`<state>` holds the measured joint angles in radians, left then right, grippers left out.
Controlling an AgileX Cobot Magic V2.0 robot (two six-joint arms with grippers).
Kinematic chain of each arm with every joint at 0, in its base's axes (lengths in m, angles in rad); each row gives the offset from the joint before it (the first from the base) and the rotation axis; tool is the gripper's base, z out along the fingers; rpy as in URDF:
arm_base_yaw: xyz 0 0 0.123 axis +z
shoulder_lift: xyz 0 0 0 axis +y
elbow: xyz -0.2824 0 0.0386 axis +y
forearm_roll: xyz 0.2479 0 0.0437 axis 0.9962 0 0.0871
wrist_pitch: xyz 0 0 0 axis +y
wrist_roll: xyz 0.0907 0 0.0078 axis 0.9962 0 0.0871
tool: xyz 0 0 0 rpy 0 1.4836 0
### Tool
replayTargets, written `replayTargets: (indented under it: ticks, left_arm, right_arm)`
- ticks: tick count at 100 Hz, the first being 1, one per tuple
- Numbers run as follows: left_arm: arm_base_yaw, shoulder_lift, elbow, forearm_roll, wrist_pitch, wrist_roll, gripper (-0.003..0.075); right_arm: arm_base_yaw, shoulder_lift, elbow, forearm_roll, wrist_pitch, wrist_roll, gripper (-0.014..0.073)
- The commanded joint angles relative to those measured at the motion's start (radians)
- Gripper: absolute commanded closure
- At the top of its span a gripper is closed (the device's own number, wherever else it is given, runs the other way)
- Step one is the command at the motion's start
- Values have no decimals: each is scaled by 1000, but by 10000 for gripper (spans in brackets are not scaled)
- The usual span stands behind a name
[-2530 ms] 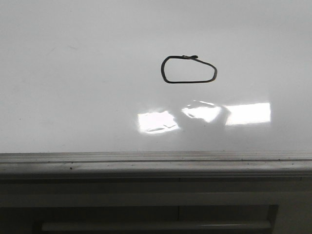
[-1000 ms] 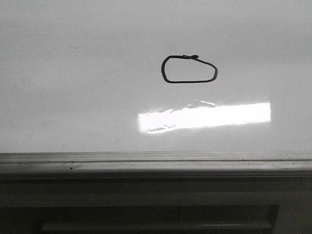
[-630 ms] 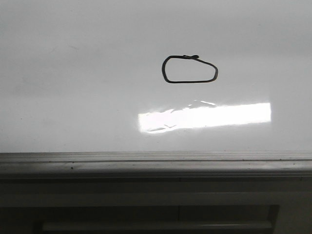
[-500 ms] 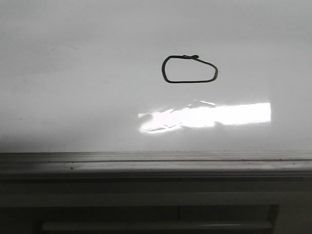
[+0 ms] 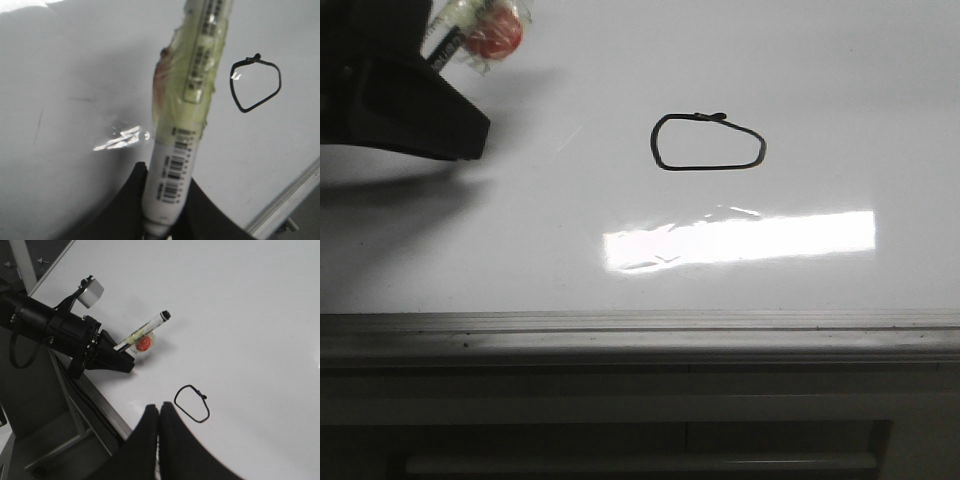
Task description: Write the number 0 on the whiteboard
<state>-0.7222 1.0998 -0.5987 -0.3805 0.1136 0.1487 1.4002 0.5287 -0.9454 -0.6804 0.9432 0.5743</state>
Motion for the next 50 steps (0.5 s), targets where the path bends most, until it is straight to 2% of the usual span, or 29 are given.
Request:
replayTargets:
  ticks: [1, 50]
  left_arm:
    - [2, 20, -26, -20, -100, -10, 740]
    - [2, 97, -26, -71, -119, -10, 739]
  right_arm:
    - [-1, 7, 12, -43, -65, 31, 651]
    - [-1, 7, 76, -39, -130, 71, 651]
